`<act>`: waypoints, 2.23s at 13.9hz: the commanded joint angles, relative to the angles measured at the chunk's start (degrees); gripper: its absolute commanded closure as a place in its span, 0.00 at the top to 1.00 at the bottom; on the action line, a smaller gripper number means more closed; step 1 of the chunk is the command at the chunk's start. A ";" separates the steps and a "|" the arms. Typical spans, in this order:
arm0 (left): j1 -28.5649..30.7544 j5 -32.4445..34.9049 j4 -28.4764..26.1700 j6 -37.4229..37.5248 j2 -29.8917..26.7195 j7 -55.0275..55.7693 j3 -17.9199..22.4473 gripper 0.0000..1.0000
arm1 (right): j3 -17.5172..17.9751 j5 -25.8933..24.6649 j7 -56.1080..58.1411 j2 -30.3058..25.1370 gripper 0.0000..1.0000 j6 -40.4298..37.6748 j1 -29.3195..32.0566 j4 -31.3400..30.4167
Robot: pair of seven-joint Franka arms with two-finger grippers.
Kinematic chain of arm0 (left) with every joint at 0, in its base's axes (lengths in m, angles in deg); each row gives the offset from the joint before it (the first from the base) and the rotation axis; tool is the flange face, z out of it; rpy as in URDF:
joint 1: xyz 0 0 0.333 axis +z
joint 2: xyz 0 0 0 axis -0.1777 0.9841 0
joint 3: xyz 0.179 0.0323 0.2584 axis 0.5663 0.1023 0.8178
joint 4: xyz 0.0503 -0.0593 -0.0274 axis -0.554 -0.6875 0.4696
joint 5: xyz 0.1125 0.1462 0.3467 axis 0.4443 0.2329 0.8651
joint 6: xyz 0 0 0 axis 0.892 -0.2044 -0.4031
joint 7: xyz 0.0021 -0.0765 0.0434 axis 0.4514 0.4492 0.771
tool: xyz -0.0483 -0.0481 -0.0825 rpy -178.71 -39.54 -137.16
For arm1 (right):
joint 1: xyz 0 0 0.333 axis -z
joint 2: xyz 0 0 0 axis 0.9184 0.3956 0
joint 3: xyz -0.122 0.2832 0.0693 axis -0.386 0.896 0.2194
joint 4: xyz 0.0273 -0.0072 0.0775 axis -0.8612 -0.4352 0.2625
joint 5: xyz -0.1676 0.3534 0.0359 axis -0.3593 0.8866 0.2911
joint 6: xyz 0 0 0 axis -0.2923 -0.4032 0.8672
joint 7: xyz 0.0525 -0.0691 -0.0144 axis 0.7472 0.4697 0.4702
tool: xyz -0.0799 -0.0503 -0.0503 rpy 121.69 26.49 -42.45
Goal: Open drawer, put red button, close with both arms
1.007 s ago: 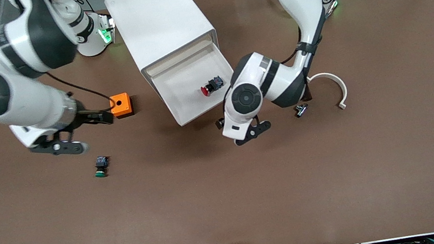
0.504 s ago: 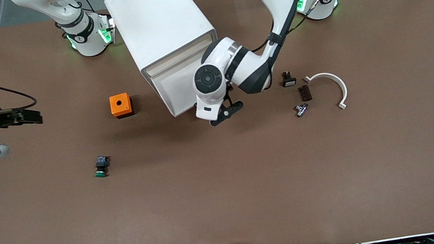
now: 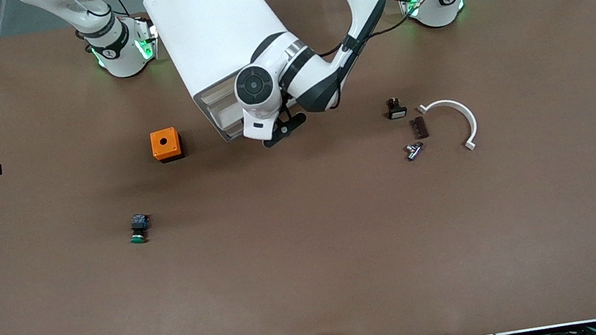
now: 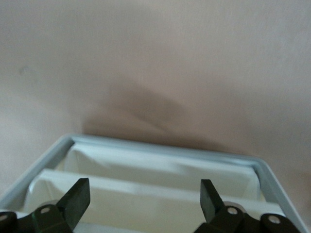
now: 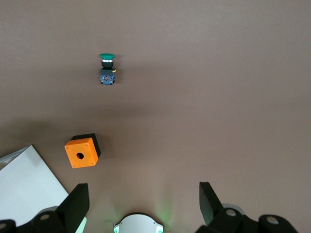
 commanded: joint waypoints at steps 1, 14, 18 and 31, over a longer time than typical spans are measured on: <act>-0.59 -0.73 -1.30 -0.29 -1.29 3.62 -1.51 1.00 | 1.15 -1.66 -1.92 -0.03 1.00 -2.41 0.38 4.08; 5.28 1.98 -0.95 0.24 -1.82 5.31 -1.51 1.00 | 1.68 -0.25 -4.21 -6.35 1.00 -6.11 -0.24 3.58; 12.49 9.36 -0.69 0.24 -2.69 2.24 -1.51 1.00 | 1.33 0.89 -4.21 -13.72 1.00 0.20 -0.06 -7.11; 37.71 16.06 -0.78 4.53 -17.10 -23.14 -1.51 1.00 | 1.07 2.64 -4.21 -20.86 1.00 5.32 -0.59 -13.48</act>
